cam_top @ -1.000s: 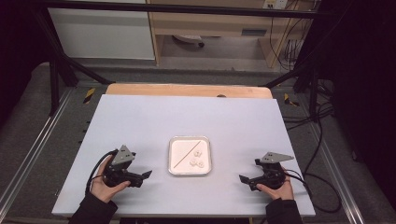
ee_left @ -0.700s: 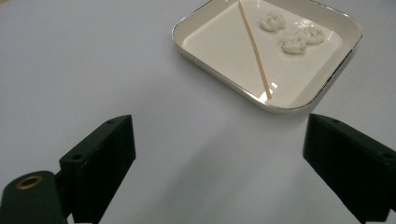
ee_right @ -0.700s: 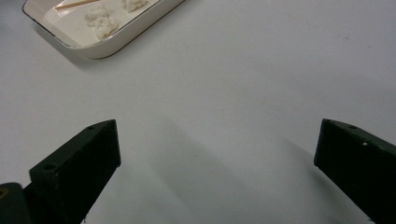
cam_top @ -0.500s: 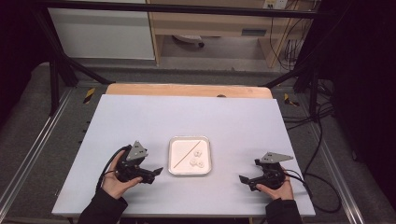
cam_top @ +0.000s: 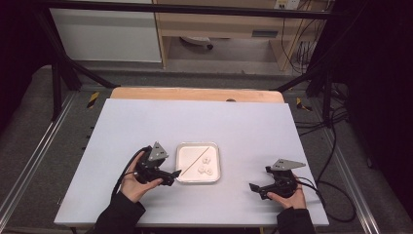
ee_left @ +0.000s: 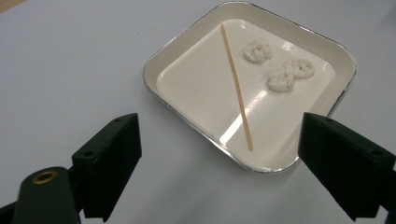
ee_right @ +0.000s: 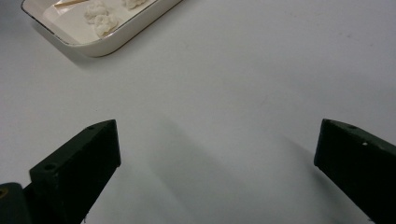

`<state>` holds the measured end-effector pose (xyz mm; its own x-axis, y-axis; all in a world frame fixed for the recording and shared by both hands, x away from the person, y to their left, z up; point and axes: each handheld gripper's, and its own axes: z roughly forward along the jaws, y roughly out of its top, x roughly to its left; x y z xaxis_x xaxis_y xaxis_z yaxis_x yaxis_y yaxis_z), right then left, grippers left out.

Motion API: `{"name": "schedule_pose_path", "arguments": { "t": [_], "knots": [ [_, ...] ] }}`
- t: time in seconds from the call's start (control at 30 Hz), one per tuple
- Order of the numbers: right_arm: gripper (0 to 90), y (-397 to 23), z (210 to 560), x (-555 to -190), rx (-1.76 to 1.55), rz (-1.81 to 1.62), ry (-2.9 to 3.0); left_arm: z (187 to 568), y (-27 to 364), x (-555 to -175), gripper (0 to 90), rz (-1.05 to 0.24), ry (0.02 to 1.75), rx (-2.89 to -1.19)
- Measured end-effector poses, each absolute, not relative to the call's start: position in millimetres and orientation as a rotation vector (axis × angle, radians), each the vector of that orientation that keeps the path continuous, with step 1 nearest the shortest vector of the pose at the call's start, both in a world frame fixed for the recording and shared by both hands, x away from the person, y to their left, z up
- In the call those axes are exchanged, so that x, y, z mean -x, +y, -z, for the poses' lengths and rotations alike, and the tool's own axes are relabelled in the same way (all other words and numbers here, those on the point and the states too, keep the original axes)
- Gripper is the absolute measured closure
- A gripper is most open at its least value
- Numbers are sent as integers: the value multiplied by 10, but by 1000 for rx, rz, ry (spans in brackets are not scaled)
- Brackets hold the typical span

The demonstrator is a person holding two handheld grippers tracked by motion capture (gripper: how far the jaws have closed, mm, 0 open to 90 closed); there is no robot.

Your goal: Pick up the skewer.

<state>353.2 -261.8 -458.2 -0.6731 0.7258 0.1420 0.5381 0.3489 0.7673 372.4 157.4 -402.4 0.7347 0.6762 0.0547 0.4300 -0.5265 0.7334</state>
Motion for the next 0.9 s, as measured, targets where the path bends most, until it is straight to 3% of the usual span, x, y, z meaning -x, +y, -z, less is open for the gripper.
{"name": "schedule_pose_path", "arguments": {
  "t": [0.4,0.9],
  "knots": [
    [10,-2616,4586,-3533,-1141,-1220,2395,4070,1263,-3892,223,-424,856,-2227],
    [11,-2614,4588,-3535,-1138,-1224,2396,4239,896,-4069,488,-405,855,-2290]
  ]
}}
